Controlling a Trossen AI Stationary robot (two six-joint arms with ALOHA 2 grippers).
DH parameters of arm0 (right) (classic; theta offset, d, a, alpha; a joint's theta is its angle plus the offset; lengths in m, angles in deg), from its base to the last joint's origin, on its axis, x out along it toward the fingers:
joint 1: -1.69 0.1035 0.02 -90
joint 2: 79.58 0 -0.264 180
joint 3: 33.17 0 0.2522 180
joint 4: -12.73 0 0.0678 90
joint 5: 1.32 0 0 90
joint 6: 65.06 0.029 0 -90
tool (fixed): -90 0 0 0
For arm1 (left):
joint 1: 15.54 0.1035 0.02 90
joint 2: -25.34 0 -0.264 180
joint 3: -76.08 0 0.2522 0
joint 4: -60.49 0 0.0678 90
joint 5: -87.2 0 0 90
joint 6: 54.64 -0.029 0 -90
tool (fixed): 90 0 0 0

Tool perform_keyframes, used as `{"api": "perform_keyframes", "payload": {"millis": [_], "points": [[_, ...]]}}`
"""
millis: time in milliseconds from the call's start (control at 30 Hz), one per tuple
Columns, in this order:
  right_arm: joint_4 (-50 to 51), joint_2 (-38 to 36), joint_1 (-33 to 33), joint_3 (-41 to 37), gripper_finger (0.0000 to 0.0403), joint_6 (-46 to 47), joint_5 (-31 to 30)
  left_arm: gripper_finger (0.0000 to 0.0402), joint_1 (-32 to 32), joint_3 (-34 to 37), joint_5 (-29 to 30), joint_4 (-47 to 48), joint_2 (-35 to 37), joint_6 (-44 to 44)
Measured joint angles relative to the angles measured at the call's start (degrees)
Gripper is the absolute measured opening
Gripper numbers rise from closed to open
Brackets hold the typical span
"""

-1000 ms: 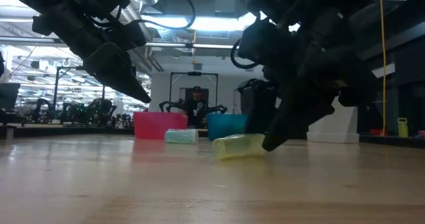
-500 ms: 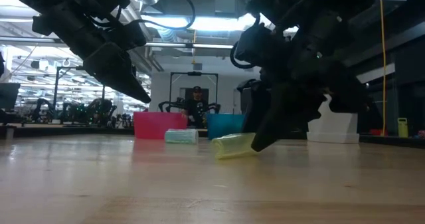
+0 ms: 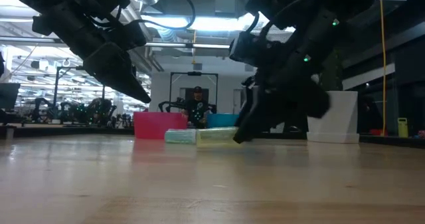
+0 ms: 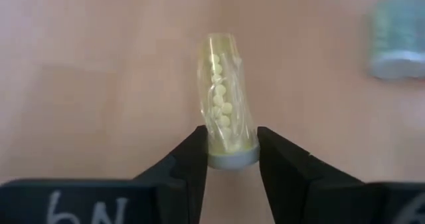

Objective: Pick and place medicine bottles into bin by pill shape (circle, oval)
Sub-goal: Put the yellow tablet bottle into the red bin

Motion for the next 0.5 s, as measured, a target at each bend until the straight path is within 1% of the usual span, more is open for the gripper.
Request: {"api": "perform_keyframes", "payload": {"millis": [133,267,500], "points": [[-0.89,0.0,-1.43,0.05,0.0121,1.01,-5.49,0.0206,-0.02,0.0,0.01,0.0,0.0,0.0],[-1.2,0.0,-3.1,2.1,0.0121,-1.82,-9.21,0.0206,0.0,0.0,0.0,0.0,0.0,0.0],[-1.6,0.0,-6.16,6.59,0.012,-8.81,-9.28,0.0206,-0.02,0.0,0.02,0.0,0.0,0.0]]}}
